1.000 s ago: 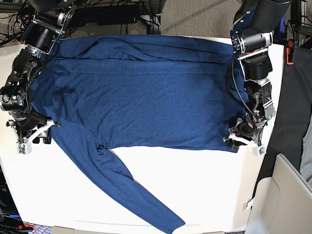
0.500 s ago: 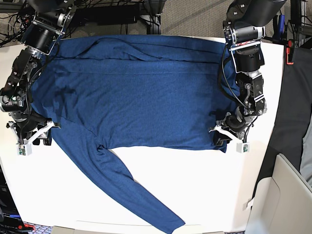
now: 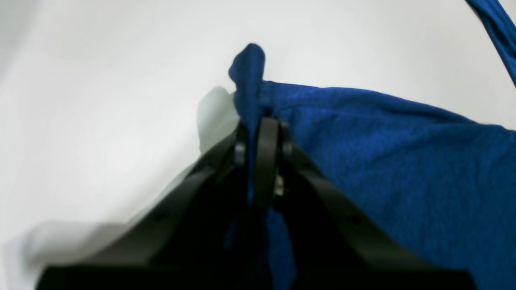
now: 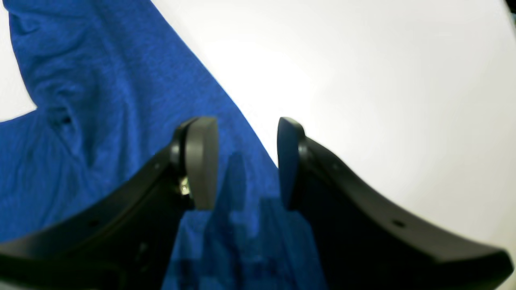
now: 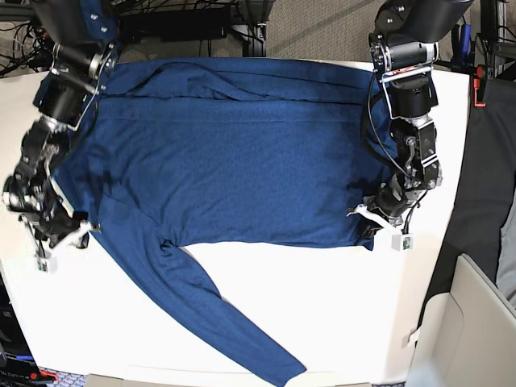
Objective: Fold the T-shirt properly
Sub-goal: 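Move both grippers to the shirt's hem corners and grasp them, then fold the hem edge up over the folded shoulder edge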
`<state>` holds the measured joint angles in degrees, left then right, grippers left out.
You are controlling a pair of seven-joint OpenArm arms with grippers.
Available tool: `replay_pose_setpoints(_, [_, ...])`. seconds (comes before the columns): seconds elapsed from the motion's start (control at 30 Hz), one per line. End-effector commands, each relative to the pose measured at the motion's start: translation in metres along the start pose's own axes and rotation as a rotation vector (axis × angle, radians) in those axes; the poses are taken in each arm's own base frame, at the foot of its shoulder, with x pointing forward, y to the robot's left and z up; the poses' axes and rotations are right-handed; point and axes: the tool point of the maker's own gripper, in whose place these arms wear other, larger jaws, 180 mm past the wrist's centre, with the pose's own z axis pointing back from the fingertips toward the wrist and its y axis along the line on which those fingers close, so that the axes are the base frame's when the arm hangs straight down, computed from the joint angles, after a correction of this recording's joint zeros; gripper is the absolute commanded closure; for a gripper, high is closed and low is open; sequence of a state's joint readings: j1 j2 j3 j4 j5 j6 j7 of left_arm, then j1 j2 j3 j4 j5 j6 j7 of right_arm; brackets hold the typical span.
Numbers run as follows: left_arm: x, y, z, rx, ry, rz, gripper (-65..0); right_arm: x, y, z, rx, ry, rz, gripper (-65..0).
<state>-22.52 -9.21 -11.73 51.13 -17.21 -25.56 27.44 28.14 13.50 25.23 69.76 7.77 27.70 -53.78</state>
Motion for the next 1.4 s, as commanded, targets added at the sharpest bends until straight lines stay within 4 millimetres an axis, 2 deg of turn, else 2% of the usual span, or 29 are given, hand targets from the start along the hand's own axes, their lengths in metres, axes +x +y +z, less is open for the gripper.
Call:
replay_pose_setpoints(0.0, [0.02,0.0,0.004,0.005,-0.023,-0.034,0.0,0.028,-0.008,0.003,-0.019,-0.056,0.01,-23.9])
replay_pose_setpoints(0.1, [0.021,-0.004,0.012,0.005,-0.031,-0.068,0.0,0.03,-0.01,-0.01,-0.03,-0.007,0.018,-24.0])
replay_pose_setpoints(0.23, [0.029,-0.008,0.018,0.003,-0.043,-0.091,0.0,0.029,0.011,-0.033,-0.022,0.02,0.127,-24.0])
replay_pose_setpoints(0.37, [0.032,-0.009,0.019,0.004,-0.051,-0.098,0.0,0.016,0.025,-0.047,-0.005,0.042,0.191,-24.0])
replay_pose_setpoints(0.47, [0.031,-0.007,0.02,0.007,-0.047,-0.093,0.0,0.007,0.028,-0.054,0.007,0.048,0.178,-24.0])
replay_pose_setpoints(0.6, [0.019,-0.002,0.022,0.016,-0.025,-0.091,0.0,0.011,0.017,-0.055,-0.041,0.003,0.143,-24.0])
replay_pose_setpoints(0.7, [0.022,-0.004,0.024,0.015,-0.035,-0.099,0.0,0.012,0.012,-0.054,-0.052,-0.001,0.138,-24.0])
replay_pose_setpoints(0.77, [0.023,-0.005,0.024,0.013,-0.038,-0.098,0.0,0.013,0.001,-0.051,-0.07,0.0,0.142,-24.0])
replay_pose_setpoints(0.9, [0.023,-0.004,0.024,0.014,-0.039,-0.097,0.0,0.008,-0.001,-0.052,-0.074,0.012,0.139,-24.0])
replay_pose_setpoints(1.07, [0.023,-0.006,0.023,0.01,-0.037,-0.1,0.0,-0.015,0.002,-0.055,-0.064,0.057,0.146,-24.0])
replay_pose_setpoints(1.17, [0.022,-0.007,0.023,0.009,-0.037,-0.099,0.0,-0.037,0.005,-0.06,-0.049,0.109,0.135,-23.8])
replay_pose_setpoints(1.3, [0.022,-0.007,0.023,0.009,-0.037,-0.099,0.0,-0.046,0.006,-0.061,-0.045,0.124,0.132,-23.4])
replay_pose_setpoints(1.37, [0.022,-0.007,0.023,0.009,-0.037,-0.099,0.0,-0.053,0.006,-0.06,-0.044,0.142,0.132,-18.6])
